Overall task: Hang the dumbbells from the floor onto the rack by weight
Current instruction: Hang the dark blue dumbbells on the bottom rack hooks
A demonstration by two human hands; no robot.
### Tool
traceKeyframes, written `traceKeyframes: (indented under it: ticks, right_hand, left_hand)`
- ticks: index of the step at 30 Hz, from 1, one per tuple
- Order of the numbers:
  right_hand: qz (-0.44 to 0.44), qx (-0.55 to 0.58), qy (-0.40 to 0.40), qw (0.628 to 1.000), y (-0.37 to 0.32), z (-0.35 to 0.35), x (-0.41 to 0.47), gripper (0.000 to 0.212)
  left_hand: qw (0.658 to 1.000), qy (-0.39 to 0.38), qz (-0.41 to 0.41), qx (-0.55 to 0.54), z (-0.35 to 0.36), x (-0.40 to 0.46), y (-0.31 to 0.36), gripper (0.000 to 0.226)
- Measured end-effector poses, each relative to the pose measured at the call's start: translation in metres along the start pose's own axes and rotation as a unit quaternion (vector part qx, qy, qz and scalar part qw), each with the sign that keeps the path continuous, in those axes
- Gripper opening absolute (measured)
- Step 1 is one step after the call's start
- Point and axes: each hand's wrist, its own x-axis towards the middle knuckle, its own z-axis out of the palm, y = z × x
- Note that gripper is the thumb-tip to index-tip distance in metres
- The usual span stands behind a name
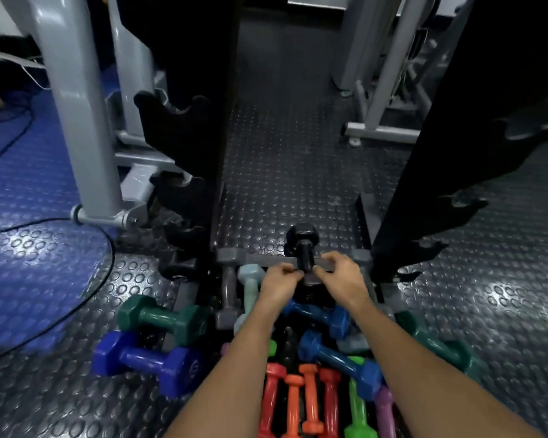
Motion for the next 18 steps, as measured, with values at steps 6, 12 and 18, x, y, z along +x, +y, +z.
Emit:
traceKeyframes:
  ticks: [6,12,18]
  right_hand:
    - [-0.038,-0.159,-0.158,0.974,0.021,0.023,0.022,0.073]
    - [-0.068,-0.264,-0.123,0.954,0.024,0.048,0.023,0.089]
    - [-0.07,-0.107,-0.109,0.986,0.035,0.039,0.036,0.064]
  left_hand:
    - [0.983,0.037,-0.092,-0.155,0.024,0.041,-0.019,0.019]
    - [0.958,0.024,-0.134,-0.251,0.014,0.059,-0.019,0.02]
    - [0.973,0.021,-0.089,-0.214,0.023,0.062,-0.032,0.022]
